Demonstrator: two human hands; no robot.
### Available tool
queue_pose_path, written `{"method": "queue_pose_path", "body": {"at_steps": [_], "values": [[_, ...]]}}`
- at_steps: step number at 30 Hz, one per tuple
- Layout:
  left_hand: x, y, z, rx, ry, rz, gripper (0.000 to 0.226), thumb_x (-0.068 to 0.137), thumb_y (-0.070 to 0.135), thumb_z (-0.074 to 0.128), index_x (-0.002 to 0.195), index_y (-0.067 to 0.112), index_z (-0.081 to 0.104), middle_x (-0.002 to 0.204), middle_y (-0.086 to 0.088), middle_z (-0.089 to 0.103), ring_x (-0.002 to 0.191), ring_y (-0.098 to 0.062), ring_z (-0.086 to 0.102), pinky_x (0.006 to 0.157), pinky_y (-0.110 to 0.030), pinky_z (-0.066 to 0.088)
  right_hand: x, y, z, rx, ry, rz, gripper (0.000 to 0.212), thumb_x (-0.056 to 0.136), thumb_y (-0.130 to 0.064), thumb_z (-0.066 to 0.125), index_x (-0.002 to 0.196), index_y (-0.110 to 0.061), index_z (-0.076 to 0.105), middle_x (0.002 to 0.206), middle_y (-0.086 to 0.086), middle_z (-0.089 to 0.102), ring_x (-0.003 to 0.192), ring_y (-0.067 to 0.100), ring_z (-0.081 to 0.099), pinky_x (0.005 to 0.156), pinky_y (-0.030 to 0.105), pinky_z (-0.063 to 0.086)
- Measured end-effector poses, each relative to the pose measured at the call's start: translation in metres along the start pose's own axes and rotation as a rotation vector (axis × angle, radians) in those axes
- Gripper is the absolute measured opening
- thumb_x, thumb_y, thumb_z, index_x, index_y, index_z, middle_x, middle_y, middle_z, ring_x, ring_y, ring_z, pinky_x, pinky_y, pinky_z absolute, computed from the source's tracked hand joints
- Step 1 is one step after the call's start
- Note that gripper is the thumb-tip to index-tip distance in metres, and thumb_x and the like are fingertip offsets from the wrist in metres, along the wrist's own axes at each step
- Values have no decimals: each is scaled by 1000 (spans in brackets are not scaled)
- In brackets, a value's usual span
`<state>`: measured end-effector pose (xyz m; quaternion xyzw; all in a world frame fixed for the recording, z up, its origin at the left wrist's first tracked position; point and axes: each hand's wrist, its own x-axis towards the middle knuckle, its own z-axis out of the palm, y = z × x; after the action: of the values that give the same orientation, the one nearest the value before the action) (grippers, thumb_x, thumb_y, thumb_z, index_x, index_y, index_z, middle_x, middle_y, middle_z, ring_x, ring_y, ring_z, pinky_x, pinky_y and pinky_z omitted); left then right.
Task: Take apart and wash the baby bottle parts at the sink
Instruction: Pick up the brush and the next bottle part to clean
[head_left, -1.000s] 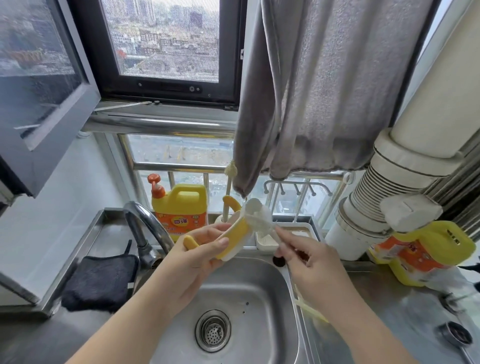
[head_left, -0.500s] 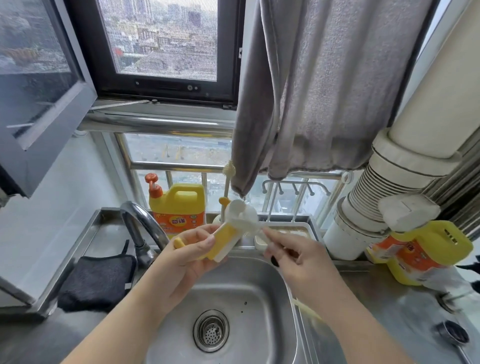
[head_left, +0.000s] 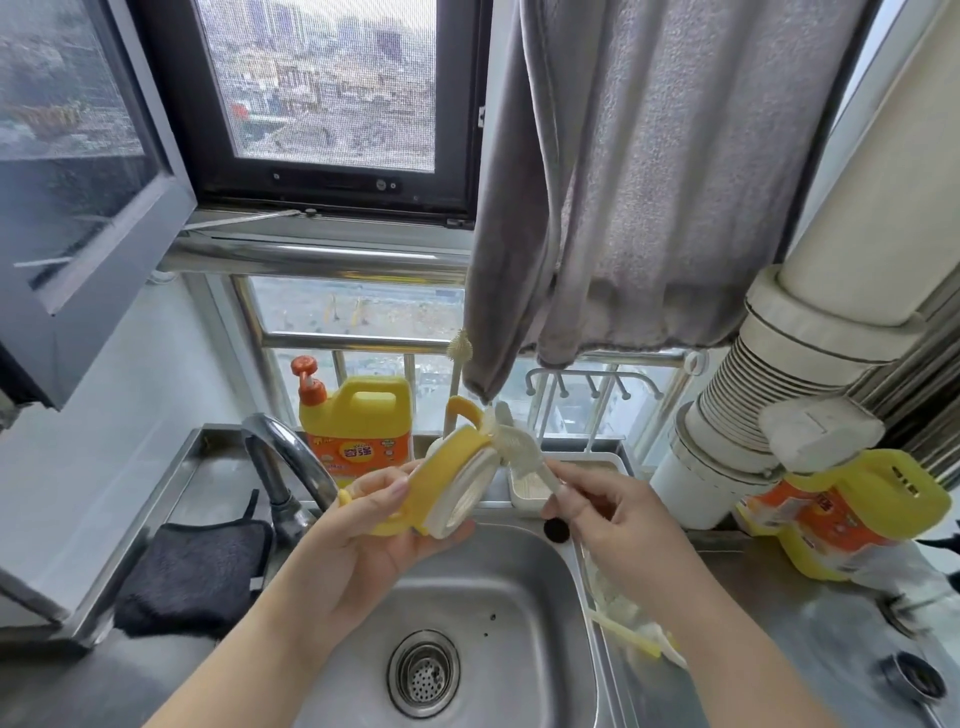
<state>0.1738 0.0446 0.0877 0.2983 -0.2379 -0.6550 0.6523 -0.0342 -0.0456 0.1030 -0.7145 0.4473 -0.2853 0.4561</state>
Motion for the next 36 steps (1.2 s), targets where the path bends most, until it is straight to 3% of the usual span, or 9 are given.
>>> {"method": "queue_pose_path", "body": {"at_steps": [4,8,11,15,22,25,30,34,36], "values": [[2,-12,-12,-132,-116,5,34,66,7,80,88,-9,60,129,-28,50,113,-43,55,96,-65,40,8,-12,1,188,56,67,10,91,-30,60,92,-28,70,70,-10,67,47,-3,48,52,12,36],[1,-33,-24,-228,-240,26,27,95,2,39,110,-14,54,135,-33,44,127,-47,41,108,-66,20,17,-17,10,107,-4,156,39,80,-54,62,78,-16,73,48,-13,54,46,0,48,54,24,38],[-6,-39,-28,-240,-239,-31,20,94,3,45,99,-8,61,135,-27,45,127,-45,42,107,-64,21,18,-16,18,204,-94,170,41,84,-46,64,77,-6,71,44,-12,41,44,7,35,49,24,27],[-13,-32,-37,199,43,-16,60,52,27,93,104,7,71,129,-19,57,116,-34,57,92,-49,48,20,-15,23,268,-101,173,33,88,-29,64,58,-15,67,48,-5,46,46,10,42,51,23,28],[-14,-15,-14,860,71,32,41,77,41,65,116,26,64,113,7,69,108,-8,63,90,-23,50,26,-19,25,-28,-60,62,34,83,-28,66,56,-9,62,49,-5,51,48,10,41,55,24,35],[-5,-16,-5,1027,75,48,38,78,49,62,107,25,68,100,-1,71,93,-17,66,87,-36,49,26,-20,31,-55,-71,62,38,81,-30,68,61,0,56,54,1,49,55,14,41,59,27,37],[2,-22,-10,804,189,-16,13,92,9,59,98,-1,65,75,-2,64,69,-7,56,67,-18,42,17,-24,29,-256,-130,42,31,86,-46,62,100,-19,57,71,-11,54,64,5,51,58,19,36],[6,-20,-15,744,303,-11,16,95,19,56,94,4,63,78,-3,66,73,-12,56,72,-26,39,2,-19,24,-208,-273,63,68,82,-67,20,146,-46,13,129,-24,41,123,7,46,103,25,34],[9,-20,-15,748,346,6,16,94,21,56,95,7,65,81,-3,70,76,-14,59,75,-30,41,-2,-13,26,-214,-311,1,54,88,-58,18,140,-56,3,114,-30,39,119,1,39,105,17,26]]}}
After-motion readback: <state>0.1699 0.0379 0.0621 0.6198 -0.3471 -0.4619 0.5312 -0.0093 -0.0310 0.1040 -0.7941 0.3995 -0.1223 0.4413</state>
